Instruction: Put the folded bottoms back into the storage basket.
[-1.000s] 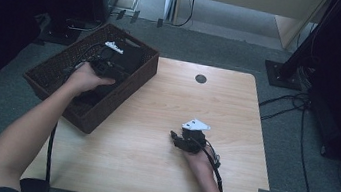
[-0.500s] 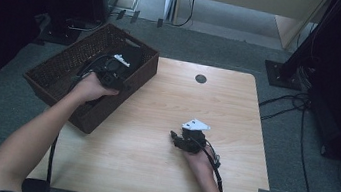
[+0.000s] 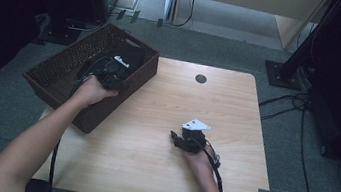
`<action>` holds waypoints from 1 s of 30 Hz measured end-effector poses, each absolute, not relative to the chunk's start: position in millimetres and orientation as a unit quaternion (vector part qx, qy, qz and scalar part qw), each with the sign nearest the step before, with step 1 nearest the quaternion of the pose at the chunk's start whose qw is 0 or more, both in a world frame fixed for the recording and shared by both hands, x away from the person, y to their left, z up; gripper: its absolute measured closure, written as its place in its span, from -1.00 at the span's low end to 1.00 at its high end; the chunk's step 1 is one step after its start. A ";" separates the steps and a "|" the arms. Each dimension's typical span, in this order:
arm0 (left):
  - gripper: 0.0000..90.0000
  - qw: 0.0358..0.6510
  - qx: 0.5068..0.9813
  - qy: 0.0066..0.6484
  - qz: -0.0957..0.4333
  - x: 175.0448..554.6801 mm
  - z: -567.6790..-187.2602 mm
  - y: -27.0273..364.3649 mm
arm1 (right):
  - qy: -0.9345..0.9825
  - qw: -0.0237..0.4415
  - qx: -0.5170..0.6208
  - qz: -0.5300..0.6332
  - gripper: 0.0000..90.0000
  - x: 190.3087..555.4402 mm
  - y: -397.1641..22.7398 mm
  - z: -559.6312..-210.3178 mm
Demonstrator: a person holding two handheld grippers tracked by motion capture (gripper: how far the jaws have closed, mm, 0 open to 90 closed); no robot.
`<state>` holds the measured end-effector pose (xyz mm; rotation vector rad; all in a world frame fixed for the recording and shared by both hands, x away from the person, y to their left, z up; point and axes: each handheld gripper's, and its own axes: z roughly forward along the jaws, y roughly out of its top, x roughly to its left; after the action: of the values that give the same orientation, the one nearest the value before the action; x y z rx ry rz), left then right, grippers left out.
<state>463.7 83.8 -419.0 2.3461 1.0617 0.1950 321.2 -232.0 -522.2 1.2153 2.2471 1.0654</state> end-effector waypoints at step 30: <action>0.74 0.240 0.770 0.572 0.150 505.4 -418.1 126.6 | 0.798 0.186 0.431 0.379 0.06 321.0 -231.7 -522.3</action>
<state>505.4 126.6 -418.1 2.1080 1.5646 0.4093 321.0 -231.7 -522.3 1.2135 2.2463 1.0663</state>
